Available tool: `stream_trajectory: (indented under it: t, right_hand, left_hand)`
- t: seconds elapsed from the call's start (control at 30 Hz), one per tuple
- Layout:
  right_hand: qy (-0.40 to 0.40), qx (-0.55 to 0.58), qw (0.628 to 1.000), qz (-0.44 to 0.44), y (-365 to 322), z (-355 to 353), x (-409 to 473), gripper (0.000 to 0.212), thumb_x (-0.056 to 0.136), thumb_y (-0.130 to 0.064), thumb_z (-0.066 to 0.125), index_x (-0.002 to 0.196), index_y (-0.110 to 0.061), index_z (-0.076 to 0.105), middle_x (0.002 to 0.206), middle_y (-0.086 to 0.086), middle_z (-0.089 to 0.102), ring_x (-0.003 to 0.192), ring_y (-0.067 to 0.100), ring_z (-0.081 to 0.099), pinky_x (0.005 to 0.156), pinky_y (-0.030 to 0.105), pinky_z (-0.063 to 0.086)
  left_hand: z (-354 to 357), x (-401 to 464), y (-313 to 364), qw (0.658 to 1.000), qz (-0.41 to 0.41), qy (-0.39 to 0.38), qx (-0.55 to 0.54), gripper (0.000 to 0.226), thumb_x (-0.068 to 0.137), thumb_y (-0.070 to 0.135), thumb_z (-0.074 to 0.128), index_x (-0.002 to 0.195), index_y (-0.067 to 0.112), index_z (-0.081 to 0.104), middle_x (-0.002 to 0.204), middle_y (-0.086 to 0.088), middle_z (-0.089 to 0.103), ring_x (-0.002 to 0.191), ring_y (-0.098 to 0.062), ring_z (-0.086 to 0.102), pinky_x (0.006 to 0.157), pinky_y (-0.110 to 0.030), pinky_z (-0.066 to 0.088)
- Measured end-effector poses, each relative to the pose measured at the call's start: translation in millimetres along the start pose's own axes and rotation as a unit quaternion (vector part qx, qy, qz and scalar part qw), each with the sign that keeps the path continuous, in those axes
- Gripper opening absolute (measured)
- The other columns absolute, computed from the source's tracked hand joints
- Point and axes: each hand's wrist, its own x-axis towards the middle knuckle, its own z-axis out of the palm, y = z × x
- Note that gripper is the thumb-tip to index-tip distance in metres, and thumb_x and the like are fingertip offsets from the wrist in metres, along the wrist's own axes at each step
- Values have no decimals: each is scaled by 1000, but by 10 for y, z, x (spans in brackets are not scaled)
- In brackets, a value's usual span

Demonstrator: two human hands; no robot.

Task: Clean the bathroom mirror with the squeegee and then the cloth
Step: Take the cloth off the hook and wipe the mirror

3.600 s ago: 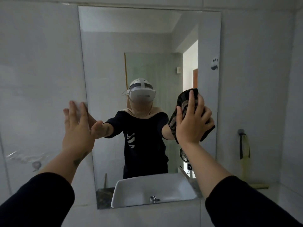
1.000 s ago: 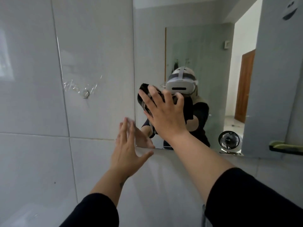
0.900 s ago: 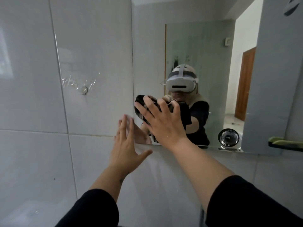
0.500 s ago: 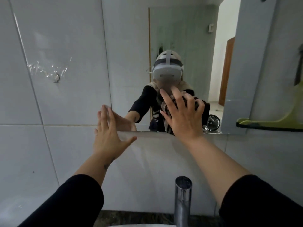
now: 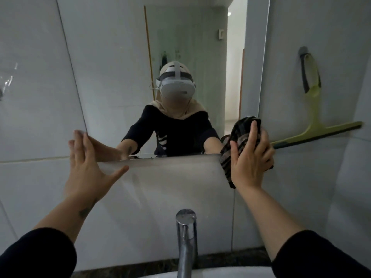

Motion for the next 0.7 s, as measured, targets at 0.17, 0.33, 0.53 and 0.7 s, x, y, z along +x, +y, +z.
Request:
stream_trajectory:
  t: [0.17,0.33,0.53,0.7]
  right_hand:
    - [-3,-42,998,-43,0,12,-53,64,93,-49,40,147,-19,22,143,12,28,109,35,35,83,53,38]
    - [-10,-76,966,-247,-309,99,-151,65,90,-51,42,146,-25,22,142,7,24,110,33,35,86,49,35]
    - [-5,-90,919,-384,-938,238,-390,69,89,-50,47,148,-30,18,143,3,23,118,29,34,88,50,31]
    - [-2,-65,900,-431,-1366,325,-521,73,83,-39,63,146,-32,27,142,0,27,116,26,35,89,50,31]
  left_hand:
    - [51,6,-14,1000,3,9,-11,127,66,60,73,150,18,-13,156,12,-27,146,-14,-16,117,-46,17]
    - [69,9,-52,1000,15,12,-18,127,67,53,77,150,18,-13,156,12,-26,146,-14,-16,116,-44,17]
    - [-8,0,-174,998,60,-6,-27,120,73,39,77,150,21,-13,156,11,-26,145,-12,-18,116,-38,15]
    - [-137,3,-264,993,106,-30,-46,109,80,24,72,150,28,-12,154,17,-27,145,-10,-15,106,-26,19]
